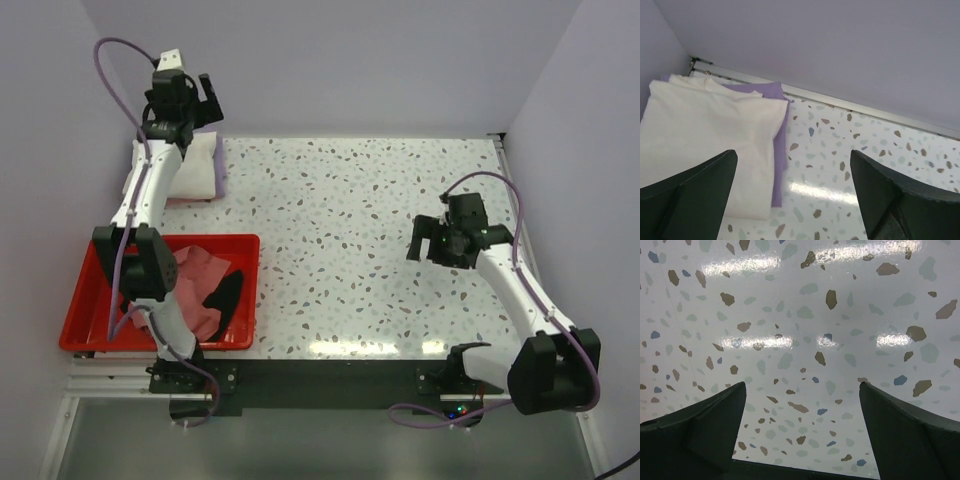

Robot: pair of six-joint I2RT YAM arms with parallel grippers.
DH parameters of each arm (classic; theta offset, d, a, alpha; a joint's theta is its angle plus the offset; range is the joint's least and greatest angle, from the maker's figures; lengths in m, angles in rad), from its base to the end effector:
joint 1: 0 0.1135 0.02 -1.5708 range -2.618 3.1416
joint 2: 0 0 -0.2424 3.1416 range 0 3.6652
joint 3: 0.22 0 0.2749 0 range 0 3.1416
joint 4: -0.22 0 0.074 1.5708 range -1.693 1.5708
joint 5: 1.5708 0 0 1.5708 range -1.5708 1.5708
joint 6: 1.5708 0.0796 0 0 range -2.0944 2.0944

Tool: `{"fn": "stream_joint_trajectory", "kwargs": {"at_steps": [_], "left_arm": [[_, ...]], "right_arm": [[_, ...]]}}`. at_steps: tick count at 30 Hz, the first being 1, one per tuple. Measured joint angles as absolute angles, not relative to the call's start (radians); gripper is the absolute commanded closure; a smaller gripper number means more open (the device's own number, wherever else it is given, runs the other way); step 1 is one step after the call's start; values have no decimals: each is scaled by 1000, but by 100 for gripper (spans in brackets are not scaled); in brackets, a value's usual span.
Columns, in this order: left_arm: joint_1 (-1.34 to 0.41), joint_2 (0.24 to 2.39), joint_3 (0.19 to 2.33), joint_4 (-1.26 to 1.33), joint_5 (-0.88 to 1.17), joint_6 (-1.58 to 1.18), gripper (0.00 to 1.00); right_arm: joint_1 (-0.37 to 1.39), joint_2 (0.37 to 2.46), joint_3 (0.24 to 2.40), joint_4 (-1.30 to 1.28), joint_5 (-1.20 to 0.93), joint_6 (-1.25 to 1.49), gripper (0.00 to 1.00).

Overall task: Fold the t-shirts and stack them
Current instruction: Reset both grippers

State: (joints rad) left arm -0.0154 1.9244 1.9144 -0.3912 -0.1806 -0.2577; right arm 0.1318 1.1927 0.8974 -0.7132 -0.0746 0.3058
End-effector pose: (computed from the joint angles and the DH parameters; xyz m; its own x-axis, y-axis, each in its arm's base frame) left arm 0.5132 0.0064 0.3387 -0.3393 -0.2455 -0.9081 -0.2447 0.9551 -0.1668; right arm 0.2831 0.0435 0.1883 -0.8511 0.1900 -0.4894 0.0900 0.9712 0.2206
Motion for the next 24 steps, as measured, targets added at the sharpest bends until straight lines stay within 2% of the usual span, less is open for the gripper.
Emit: {"fn": "stream_joint_trajectory", "kwargs": {"at_steps": [2, 6, 13, 18, 24], "left_arm": [[-19, 1834, 1833, -397, -161, -324, 0], [-71, 1574, 1478, -371, -176, -445, 0], [-370, 1275, 991, -439, -290, -622, 0], [-543, 1114, 811, -514, -329, -714, 0], [-604, 939, 776, -542, -358, -767, 0]], "right_arm": [[132, 1184, 897, -713, -77, 305, 1], [132, 1153, 897, -713, -92, 305, 1], [132, 1065, 889, -709, -100, 308, 1], [132, 997, 864, -686, -88, 321, 1], [131, 891, 788, -663, -43, 360, 1]]}}
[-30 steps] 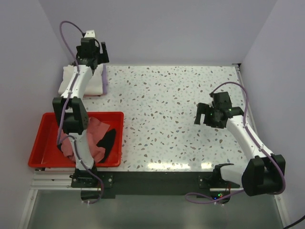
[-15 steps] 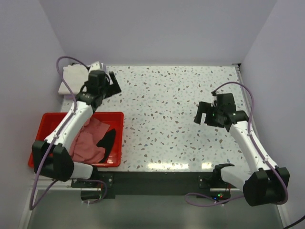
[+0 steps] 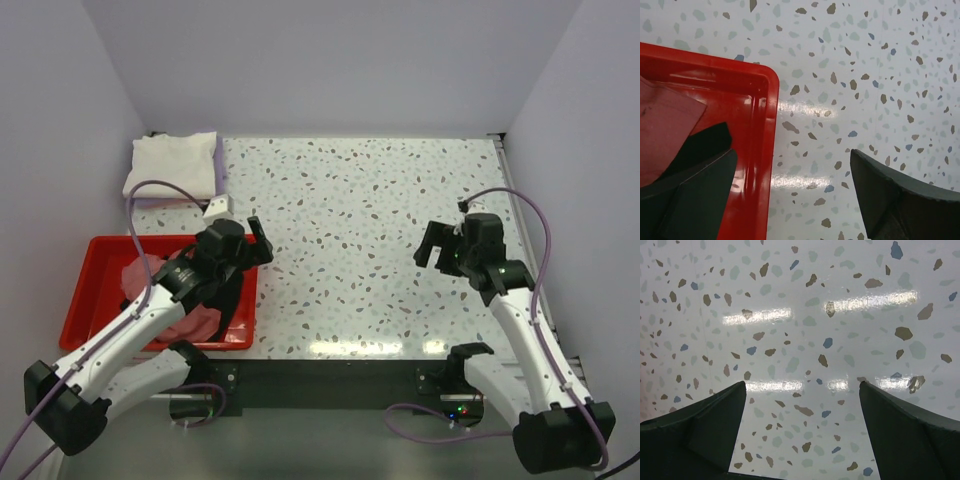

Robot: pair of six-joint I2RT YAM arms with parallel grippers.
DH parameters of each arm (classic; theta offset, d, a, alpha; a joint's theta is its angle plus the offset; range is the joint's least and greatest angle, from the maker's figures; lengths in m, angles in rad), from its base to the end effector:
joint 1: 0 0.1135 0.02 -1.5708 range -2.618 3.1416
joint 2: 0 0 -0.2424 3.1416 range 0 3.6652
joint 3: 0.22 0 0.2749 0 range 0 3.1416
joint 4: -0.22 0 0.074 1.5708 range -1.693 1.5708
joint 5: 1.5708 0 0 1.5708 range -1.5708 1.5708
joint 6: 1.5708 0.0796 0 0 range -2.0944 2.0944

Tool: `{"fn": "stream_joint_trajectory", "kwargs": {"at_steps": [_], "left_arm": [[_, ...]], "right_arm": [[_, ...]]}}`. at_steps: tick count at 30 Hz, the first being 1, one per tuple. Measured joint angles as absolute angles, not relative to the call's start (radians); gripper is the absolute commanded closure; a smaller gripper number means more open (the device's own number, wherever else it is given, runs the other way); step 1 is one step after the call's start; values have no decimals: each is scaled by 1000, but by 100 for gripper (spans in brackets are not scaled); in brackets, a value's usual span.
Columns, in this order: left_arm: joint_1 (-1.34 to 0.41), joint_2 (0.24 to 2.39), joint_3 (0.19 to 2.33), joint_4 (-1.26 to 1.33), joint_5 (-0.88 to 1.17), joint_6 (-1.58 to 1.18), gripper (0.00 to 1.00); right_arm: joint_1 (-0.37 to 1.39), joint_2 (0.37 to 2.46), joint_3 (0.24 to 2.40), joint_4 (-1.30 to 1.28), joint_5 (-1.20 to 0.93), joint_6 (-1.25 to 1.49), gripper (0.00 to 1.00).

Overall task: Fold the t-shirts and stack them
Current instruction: Reset both grippers

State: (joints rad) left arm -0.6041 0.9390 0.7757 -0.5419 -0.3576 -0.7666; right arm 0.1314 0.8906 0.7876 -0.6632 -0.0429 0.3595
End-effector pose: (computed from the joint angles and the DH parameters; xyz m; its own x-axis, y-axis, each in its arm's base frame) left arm 0.2335 -0.1273 0.2284 -0.6012 -0.3746 -0.7059 -0.1448 0.9198 -0.3648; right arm 0.2486 0.0363 0.2276 -0.7003 0.2620 -0.6640 0.0906 0.9553 0.2813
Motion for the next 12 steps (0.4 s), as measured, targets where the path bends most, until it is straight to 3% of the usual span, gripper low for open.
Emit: {"fn": "stream_joint_trajectory", "kwargs": {"at_steps": [12], "left_arm": [[-604, 923, 776, -575, -424, -782, 0]], "right_arm": [[132, 748, 724, -652, 39, 385, 1]]}}
